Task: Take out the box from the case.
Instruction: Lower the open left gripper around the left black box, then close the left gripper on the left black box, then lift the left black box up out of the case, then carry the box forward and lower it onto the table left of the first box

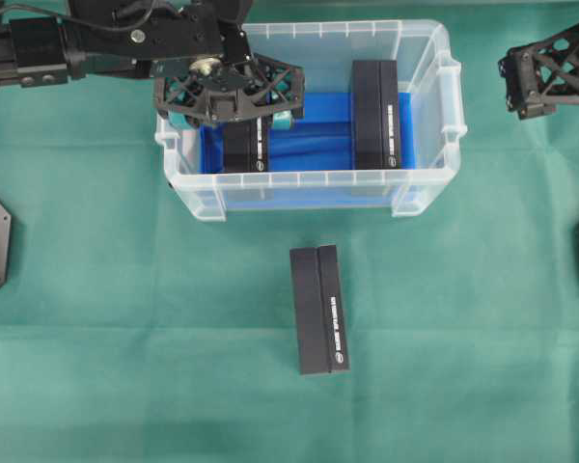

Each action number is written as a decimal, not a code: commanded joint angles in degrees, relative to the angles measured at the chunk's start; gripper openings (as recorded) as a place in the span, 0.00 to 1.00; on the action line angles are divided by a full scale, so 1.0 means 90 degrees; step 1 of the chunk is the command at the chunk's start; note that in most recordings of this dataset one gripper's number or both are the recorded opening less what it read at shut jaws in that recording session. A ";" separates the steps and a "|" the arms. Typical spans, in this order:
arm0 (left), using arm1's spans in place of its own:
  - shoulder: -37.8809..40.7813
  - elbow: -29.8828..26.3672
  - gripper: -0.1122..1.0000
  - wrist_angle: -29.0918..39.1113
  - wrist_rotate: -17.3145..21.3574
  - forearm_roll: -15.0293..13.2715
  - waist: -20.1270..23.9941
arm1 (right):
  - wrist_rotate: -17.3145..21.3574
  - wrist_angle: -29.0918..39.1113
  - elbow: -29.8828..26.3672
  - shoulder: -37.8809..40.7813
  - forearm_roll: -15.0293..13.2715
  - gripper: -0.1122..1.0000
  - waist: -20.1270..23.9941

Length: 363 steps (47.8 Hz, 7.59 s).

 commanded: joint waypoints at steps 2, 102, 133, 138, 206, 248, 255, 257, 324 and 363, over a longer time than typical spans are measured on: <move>-0.0107 -0.0029 0.97 -0.0049 -0.0020 0.0088 0.0010 | 0.0000 -0.0039 -0.0059 -0.0059 -0.0020 0.92 0.0029; -0.0293 -0.0205 0.64 0.0381 -0.0303 0.0049 -0.0137 | -0.0010 -0.0430 -0.0010 -0.0195 0.0020 0.92 0.0098; -0.0723 -0.2168 0.64 0.2393 0.0059 0.0039 -0.0146 | -0.0088 -0.0576 0.0010 -0.0195 0.0010 0.92 0.0098; -0.0850 -0.2539 0.64 0.2822 0.0059 0.0049 -0.0146 | -0.0156 -0.0576 0.0010 -0.0195 0.0010 0.92 0.0098; -0.0742 -0.3359 0.64 0.3701 0.0303 0.0039 -0.0088 | -0.0156 -0.0566 0.0068 -0.0195 0.0010 0.92 0.0156; -0.0752 -0.3330 0.64 0.3672 0.0381 0.0039 -0.0068 | -0.0156 -0.0566 0.0068 -0.0195 0.0010 0.92 0.0156; -0.0752 -0.3320 0.64 0.3682 0.0332 0.0039 -0.0205 | -0.0156 -0.0576 0.0068 -0.0195 0.0010 0.92 0.0156; -0.0762 -0.3311 0.64 0.3682 0.0313 0.0039 -0.0254 | -0.0166 -0.0576 0.0068 -0.0195 0.0010 0.92 0.0156; -0.1006 -0.2520 0.64 0.3672 -0.2881 0.0039 -0.3564 | -0.0313 -0.0576 0.0068 -0.0195 0.0010 0.92 0.0146; -0.1074 -0.1846 0.64 0.3066 -0.2920 0.0029 -0.3604 | -0.0303 -0.0557 0.0068 -0.0195 0.0020 0.92 0.0156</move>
